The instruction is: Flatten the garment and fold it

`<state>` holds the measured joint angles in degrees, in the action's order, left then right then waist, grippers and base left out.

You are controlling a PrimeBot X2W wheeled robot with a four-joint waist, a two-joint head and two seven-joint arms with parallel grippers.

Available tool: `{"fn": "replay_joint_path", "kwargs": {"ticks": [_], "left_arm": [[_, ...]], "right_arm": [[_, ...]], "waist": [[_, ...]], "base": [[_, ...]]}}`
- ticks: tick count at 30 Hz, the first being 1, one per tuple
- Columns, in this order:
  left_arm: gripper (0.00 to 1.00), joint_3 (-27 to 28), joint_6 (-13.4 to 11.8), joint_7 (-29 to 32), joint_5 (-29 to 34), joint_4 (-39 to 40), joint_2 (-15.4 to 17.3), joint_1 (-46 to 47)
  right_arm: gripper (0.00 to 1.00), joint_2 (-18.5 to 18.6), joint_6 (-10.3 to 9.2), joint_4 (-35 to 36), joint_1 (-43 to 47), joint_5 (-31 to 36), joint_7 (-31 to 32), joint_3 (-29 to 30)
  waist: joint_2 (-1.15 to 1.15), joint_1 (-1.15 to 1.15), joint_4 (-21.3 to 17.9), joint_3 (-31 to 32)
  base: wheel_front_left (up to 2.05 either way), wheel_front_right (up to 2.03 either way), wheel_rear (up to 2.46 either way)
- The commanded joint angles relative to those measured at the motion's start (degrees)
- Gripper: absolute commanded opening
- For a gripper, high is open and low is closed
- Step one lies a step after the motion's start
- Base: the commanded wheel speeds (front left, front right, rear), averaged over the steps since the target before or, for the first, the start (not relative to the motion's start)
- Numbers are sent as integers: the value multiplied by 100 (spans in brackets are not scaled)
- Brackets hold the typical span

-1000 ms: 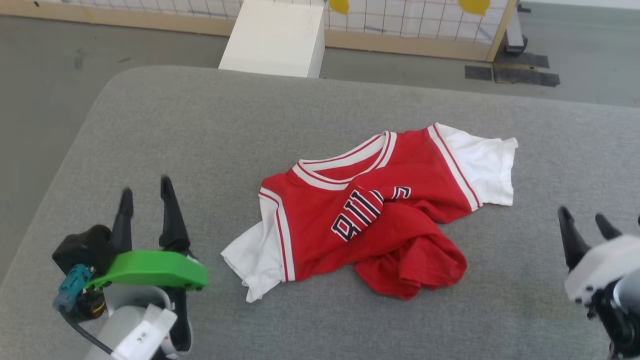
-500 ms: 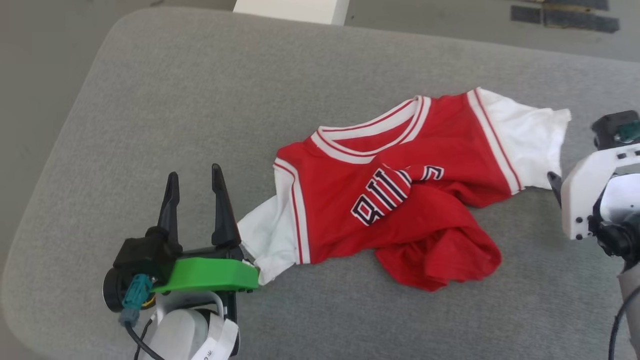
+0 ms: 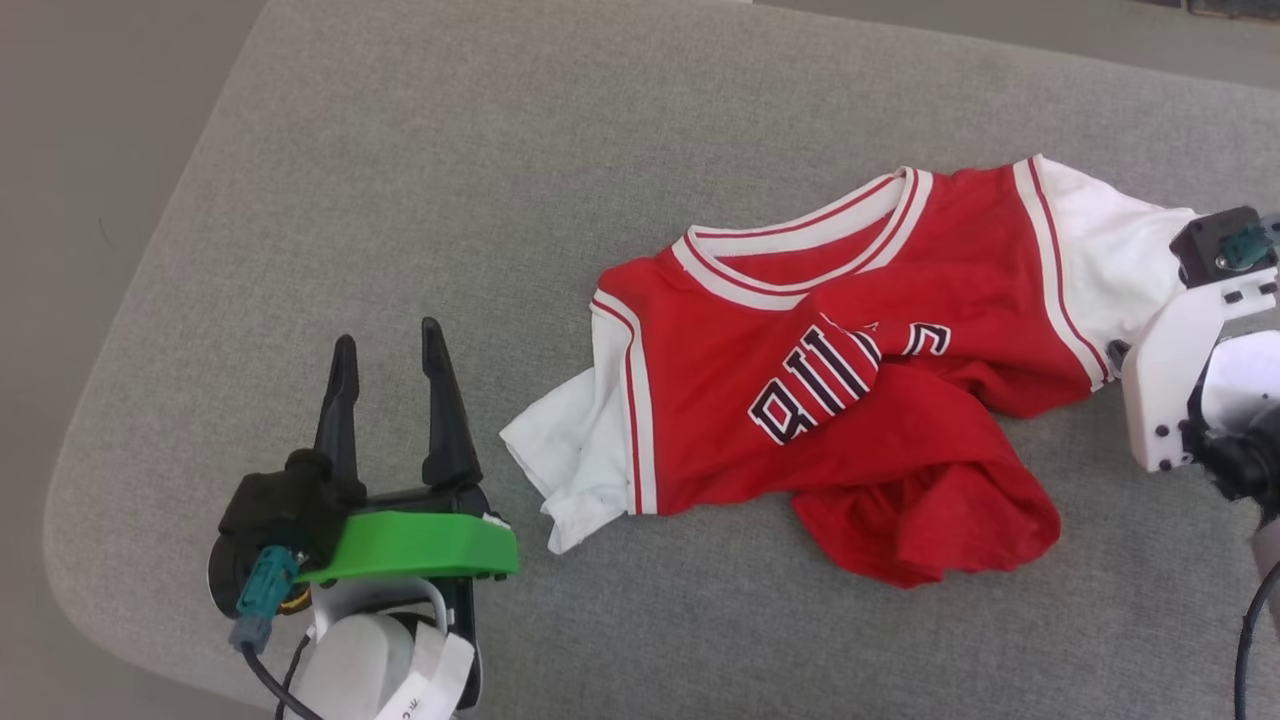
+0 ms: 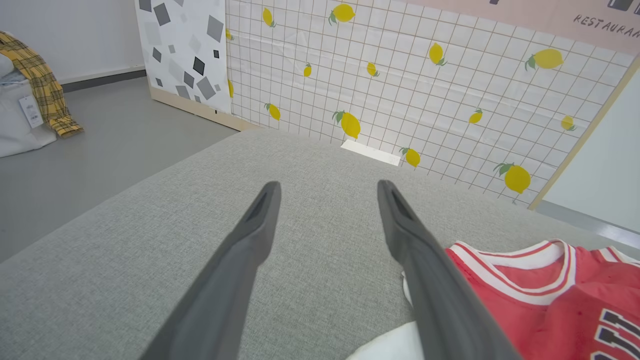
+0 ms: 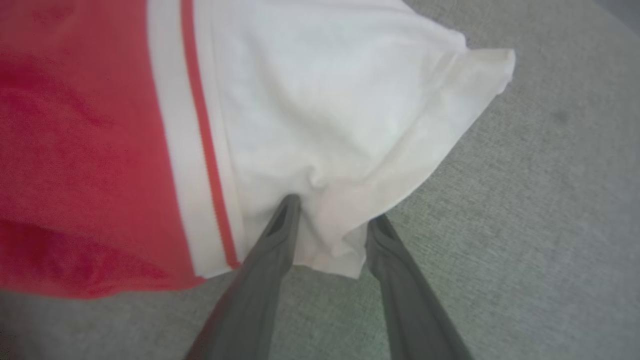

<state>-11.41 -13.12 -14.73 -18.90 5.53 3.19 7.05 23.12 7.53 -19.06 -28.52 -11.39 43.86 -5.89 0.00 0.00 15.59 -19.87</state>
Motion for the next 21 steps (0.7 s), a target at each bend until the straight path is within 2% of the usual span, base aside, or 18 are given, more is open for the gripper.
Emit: {"fn": "replay_joint_path", "kwargs": {"ticks": [1,6,9,15,16,17,21], "left_arm": [[100,-3,3,-27,-31,-69,-30,-9],[100,6,58,-27,-124,-324,-30,-91],[100,38,95,-27,-169,-447,-30,-147],[100,81,204,-27,-266,-790,-31,-230],[100,50,228,-24,-272,-927,-31,-222],[100,22,248,9,-284,-1043,-31,-195],[100,-113,364,729,-368,-1572,86,183]], "right_arm": [[0,-74,-4,-197,450,-169,91,-67],[0,37,-4,347,1126,-558,-203,574],[0,31,-4,729,1737,-662,-145,937],[0,-308,-4,1381,2634,-682,90,1515],[18,-412,-4,1470,2663,-690,36,1603],[100,-481,-4,1537,2675,-675,-23,1665],[100,-862,-4,1815,2607,-703,-324,1978]], "waist": [[0,0,-101,144],[0,0,-274,424],[0,0,-375,566],[0,0,-618,688],[0,0,-651,693],[0,0,-671,697],[0,0,-757,712]], "base": [[0,0,0],[0,0,0],[0,0,0],[0,0,0],[0,0,0],[0,0,0],[0,0,0]]}}
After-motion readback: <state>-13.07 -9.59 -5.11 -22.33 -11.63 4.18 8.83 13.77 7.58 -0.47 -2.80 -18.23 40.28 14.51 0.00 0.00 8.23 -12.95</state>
